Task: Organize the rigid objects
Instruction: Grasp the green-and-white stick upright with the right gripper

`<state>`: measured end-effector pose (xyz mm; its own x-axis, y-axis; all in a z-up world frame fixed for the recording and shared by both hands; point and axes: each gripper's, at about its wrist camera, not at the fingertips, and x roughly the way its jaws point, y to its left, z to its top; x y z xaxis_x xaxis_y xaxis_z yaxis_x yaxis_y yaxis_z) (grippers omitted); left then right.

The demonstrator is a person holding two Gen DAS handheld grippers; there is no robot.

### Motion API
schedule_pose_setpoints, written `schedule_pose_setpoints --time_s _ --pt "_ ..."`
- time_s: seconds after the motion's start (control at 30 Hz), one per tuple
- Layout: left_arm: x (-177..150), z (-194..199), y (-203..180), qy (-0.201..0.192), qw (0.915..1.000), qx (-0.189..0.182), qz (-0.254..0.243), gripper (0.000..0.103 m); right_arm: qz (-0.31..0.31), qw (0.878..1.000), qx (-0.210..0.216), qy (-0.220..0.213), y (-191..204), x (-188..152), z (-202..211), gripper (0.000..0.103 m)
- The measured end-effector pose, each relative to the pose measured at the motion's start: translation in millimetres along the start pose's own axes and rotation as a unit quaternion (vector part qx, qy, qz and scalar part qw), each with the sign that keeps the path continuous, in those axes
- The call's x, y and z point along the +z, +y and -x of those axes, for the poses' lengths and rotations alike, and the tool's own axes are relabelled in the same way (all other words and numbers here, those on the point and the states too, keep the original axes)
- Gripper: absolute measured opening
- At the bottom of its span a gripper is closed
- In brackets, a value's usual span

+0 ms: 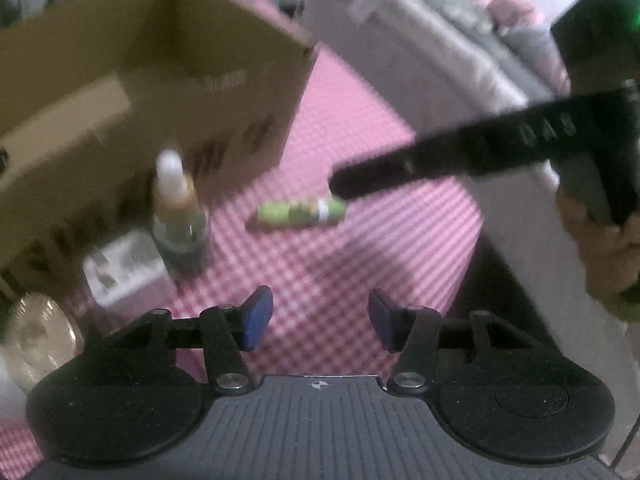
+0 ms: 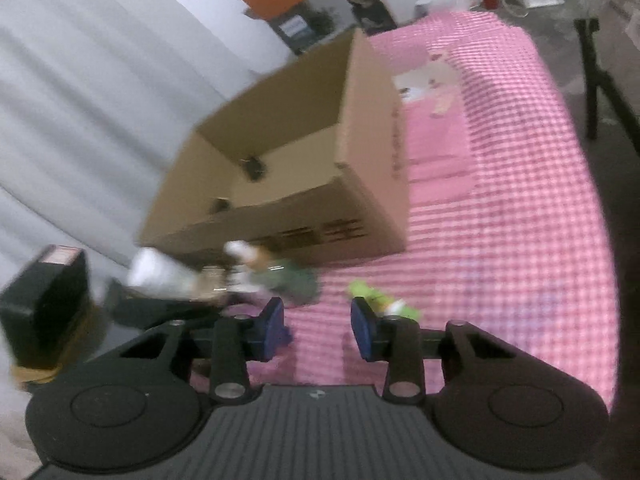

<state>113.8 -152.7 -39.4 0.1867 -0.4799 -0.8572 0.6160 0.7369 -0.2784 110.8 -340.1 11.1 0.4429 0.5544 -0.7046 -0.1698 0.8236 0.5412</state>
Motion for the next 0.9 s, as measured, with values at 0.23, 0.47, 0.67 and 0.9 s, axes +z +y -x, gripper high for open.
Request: schedule_pose_setpoints --time_s 0.23,0.47,0.67,0.9 --pt "1 -16 1 0.021 0.9997 -0.01 -0.006 0.051 0.027 0.999 -0.027 0.027 -16 12 -41 0.032" --pt "6 -22 1 -0.01 0.9996 -0.023 0.012 0.05 0.02 0.997 -0.028 0.062 -22 7 -62 0.029" --pt "4 -18 0 -0.025 0.9995 -0.013 0.015 0.047 -0.011 0.996 0.005 0.088 -24 -7 -69 0.022" --pt "8 -25 -5 -0.039 0.9988 0.029 0.004 0.043 -0.029 0.994 0.03 0.103 -18 -15 -76 0.019"
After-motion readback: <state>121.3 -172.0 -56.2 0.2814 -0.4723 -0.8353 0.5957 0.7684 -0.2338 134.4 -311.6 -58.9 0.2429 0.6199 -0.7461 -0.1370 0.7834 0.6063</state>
